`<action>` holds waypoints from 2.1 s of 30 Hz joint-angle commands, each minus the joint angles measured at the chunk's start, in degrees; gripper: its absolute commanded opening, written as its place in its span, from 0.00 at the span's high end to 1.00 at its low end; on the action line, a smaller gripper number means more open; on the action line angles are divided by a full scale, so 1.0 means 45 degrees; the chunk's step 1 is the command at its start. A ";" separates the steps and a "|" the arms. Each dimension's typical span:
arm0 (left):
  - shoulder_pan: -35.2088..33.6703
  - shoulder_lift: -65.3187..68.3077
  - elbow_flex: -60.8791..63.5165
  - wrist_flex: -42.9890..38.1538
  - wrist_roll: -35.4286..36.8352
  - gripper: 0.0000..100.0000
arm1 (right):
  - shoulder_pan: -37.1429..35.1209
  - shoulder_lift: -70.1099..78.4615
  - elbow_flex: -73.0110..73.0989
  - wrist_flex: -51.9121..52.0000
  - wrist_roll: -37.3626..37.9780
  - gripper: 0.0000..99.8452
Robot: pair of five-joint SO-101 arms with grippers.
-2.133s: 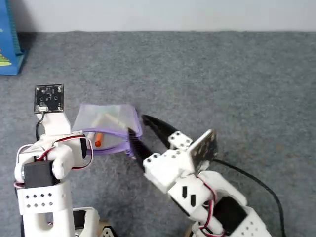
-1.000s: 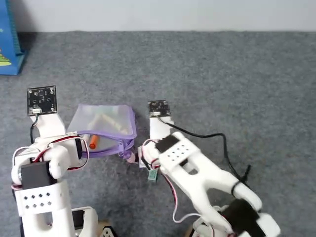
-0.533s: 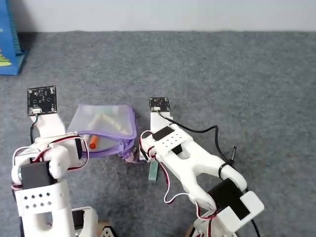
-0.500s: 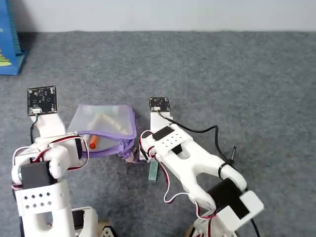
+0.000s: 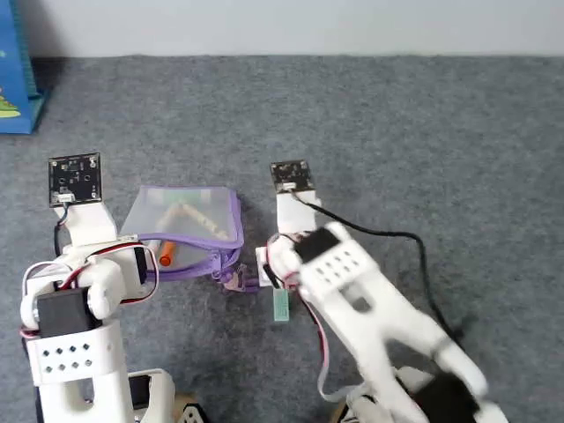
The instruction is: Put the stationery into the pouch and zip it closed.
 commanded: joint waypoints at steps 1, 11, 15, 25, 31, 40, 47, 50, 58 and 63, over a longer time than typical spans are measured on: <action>0.0508 0.0020 -0.0400 -0.0117 0.0078 0.99 | 0.0127 -0.3585 0.0059 0.0752 0.0547 0.99; 0.1758 0.0078 -0.2569 0.0996 0.0156 0.99 | -0.0479 -1.0403 0.0078 0.2335 0.2598 0.99; 0.2247 0.0078 -0.2686 0.0996 0.0195 0.99 | -0.1944 -1.2474 0.0098 0.1905 0.2833 0.99; 0.2344 0.0078 -0.2608 0.0996 0.0352 0.99 | -0.3624 -1.3372 0.0371 -0.2022 0.2872 0.99; 0.2344 0.0078 -0.2510 0.0996 0.0352 0.99 | -0.3956 -1.3372 0.3341 -0.6554 0.3380 0.99; 0.2344 0.0078 -0.2256 0.0918 0.0352 0.99 | -0.3878 -1.3372 0.7404 -1.2923 0.5431 0.99; 0.2344 0.0078 -0.2256 0.0938 0.0352 0.99 | -0.3800 -1.3294 0.7424 -1.3431 0.5411 0.99; 0.2344 0.0078 -0.2256 0.0957 0.0352 0.99 | -0.3057 -1.2493 0.7365 -1.4017 0.5372 0.99; 0.2344 0.0078 -0.2256 0.0977 0.0332 0.99 | -0.2061 -0.9231 0.7404 -1.6049 0.5372 0.99; 0.2344 0.0078 -0.2237 0.0977 0.0332 0.99 | -0.2139 -0.8410 0.7639 -1.6088 0.5431 0.99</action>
